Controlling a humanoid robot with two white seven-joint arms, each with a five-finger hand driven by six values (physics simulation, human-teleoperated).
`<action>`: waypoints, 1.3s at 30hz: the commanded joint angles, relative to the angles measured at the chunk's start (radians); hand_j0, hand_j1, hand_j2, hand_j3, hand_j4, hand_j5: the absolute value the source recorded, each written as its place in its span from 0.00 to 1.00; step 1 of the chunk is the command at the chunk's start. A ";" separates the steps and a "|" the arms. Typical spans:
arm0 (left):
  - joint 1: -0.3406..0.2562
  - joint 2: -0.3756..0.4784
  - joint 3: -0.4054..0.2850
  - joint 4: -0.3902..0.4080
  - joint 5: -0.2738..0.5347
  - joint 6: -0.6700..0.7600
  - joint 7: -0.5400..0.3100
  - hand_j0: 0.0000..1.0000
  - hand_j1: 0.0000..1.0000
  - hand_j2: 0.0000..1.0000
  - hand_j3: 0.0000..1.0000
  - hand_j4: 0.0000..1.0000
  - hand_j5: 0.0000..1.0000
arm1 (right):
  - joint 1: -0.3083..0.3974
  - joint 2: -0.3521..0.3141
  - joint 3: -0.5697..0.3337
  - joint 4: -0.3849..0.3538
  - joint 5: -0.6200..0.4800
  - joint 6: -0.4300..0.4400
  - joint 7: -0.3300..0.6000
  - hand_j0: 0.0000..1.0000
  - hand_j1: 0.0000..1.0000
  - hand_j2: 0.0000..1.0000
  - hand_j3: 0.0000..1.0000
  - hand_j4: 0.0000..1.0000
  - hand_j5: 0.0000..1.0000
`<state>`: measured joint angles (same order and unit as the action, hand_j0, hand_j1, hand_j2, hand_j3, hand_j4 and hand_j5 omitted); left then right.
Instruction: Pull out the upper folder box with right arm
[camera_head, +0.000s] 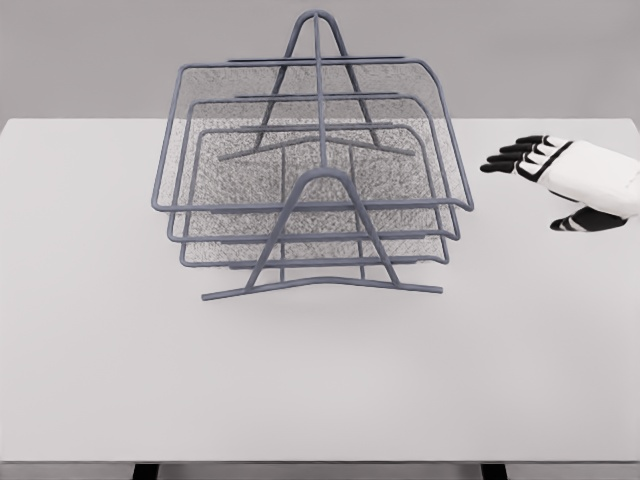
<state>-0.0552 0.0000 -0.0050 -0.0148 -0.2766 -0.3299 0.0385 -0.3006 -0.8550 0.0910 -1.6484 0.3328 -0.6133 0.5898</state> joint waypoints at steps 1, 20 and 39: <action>0.000 0.000 0.000 -0.001 0.000 0.000 0.000 1.00 1.00 1.00 1.00 1.00 1.00 | -0.002 0.007 -0.002 0.010 -0.021 0.002 0.021 1.00 1.00 1.00 1.00 1.00 1.00; 0.000 0.000 0.000 -0.001 0.000 0.000 0.000 1.00 1.00 1.00 1.00 1.00 1.00 | -0.374 0.111 0.305 0.233 0.166 0.002 -0.151 1.00 1.00 1.00 1.00 1.00 1.00; 0.000 0.000 0.000 -0.001 0.000 0.000 0.000 1.00 1.00 1.00 1.00 1.00 1.00 | -0.361 0.070 0.414 0.131 0.199 0.002 -0.151 1.00 1.00 1.00 1.00 1.00 1.00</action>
<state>-0.0552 0.0000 -0.0050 -0.0149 -0.2766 -0.3299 0.0384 -0.6611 -0.7603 0.4964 -1.5171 0.5366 -0.6131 0.4383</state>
